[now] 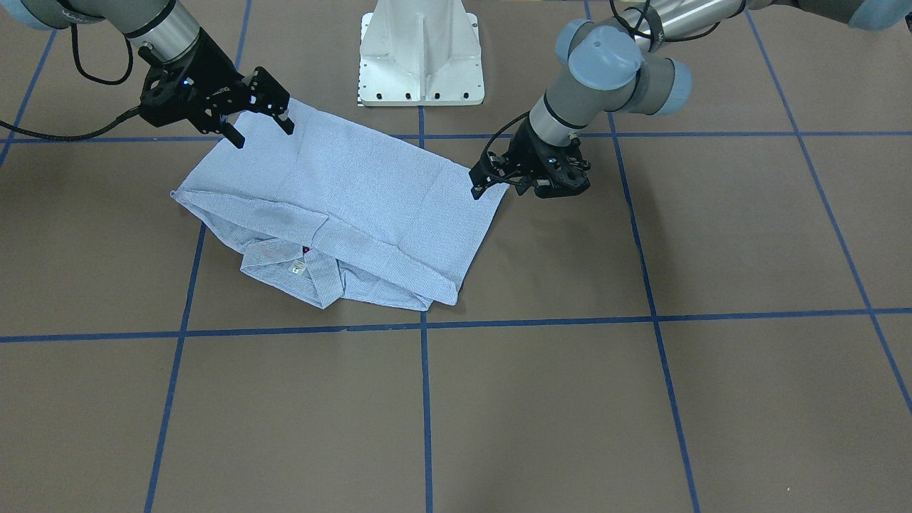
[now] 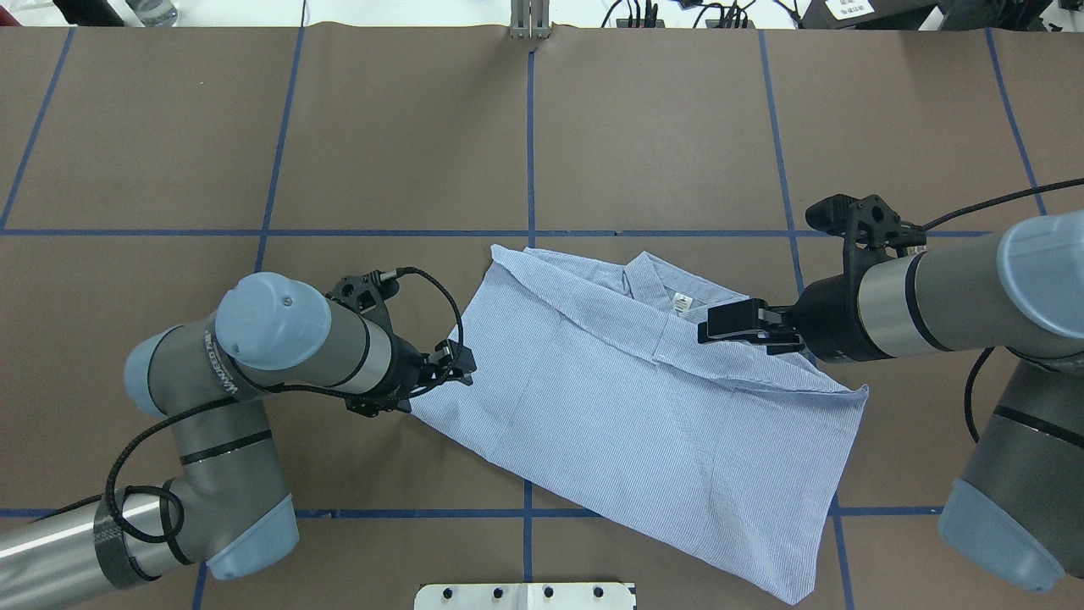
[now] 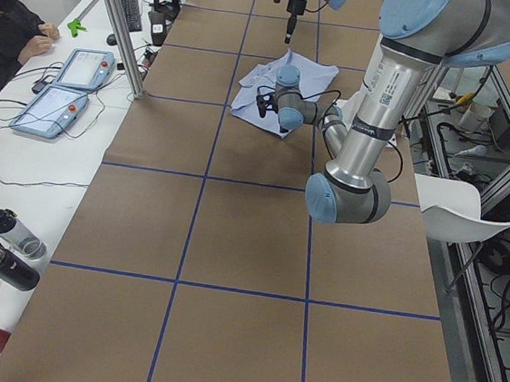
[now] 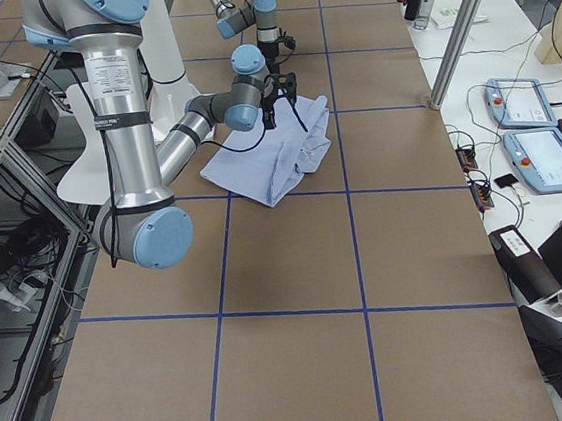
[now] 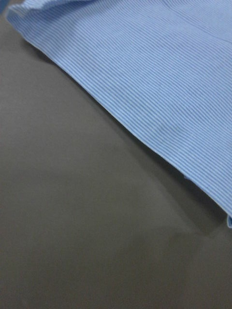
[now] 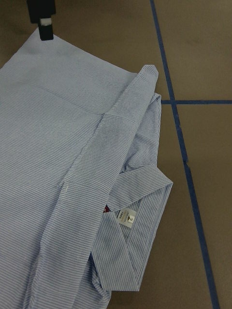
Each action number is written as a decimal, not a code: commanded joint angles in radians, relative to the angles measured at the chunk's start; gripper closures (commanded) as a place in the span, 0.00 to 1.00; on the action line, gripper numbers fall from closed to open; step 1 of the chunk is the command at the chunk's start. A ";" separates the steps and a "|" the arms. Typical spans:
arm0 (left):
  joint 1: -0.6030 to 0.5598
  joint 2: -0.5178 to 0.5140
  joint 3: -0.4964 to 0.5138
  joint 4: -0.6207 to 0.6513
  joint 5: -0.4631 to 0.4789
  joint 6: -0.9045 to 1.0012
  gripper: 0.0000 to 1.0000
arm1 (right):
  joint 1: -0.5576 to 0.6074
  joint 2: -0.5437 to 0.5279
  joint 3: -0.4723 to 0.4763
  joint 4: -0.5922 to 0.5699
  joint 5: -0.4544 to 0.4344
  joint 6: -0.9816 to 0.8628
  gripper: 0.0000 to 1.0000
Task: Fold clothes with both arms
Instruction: 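Release the shirt with the right gripper while the left gripper lowers to the shirt, then grasp the shirt corner with the left gripper and drag it farther from the robot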
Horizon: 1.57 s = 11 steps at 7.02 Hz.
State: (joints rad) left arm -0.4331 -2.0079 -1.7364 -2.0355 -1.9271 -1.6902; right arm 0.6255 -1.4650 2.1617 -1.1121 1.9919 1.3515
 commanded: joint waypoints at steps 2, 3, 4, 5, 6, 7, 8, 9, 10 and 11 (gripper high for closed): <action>0.027 0.001 0.020 0.033 0.027 -0.006 0.09 | 0.007 0.009 -0.002 0.000 -0.002 0.000 0.00; 0.027 0.001 0.020 0.043 0.027 -0.006 0.10 | 0.007 0.009 -0.002 0.000 -0.002 0.000 0.00; 0.025 0.001 0.021 0.043 0.028 -0.006 0.12 | 0.008 0.009 0.000 0.000 -0.001 0.000 0.00; 0.025 0.001 0.021 0.044 0.028 -0.008 0.23 | 0.008 0.009 0.000 0.000 0.001 0.000 0.00; 0.024 0.001 0.020 0.044 0.030 -0.009 0.52 | 0.010 0.009 0.000 0.000 0.001 0.000 0.00; 0.022 0.001 0.018 0.044 0.030 -0.032 0.91 | 0.011 0.009 0.000 0.000 -0.001 0.000 0.00; 0.016 0.003 0.006 0.046 0.027 -0.046 1.00 | 0.011 0.008 -0.002 0.000 -0.001 0.000 0.00; 0.007 0.000 -0.001 0.052 0.025 -0.092 1.00 | 0.014 0.009 0.001 0.000 -0.001 0.000 0.00; -0.002 -0.003 -0.003 0.061 0.025 -0.114 1.00 | 0.025 0.009 0.004 0.000 -0.001 0.000 0.00; -0.021 -0.006 0.001 0.070 0.025 -0.114 1.00 | 0.030 0.009 0.006 0.002 -0.001 -0.002 0.00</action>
State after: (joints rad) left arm -0.4357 -2.0105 -1.7366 -1.9758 -1.9018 -1.7912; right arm 0.6476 -1.4560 2.1651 -1.1118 1.9911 1.3511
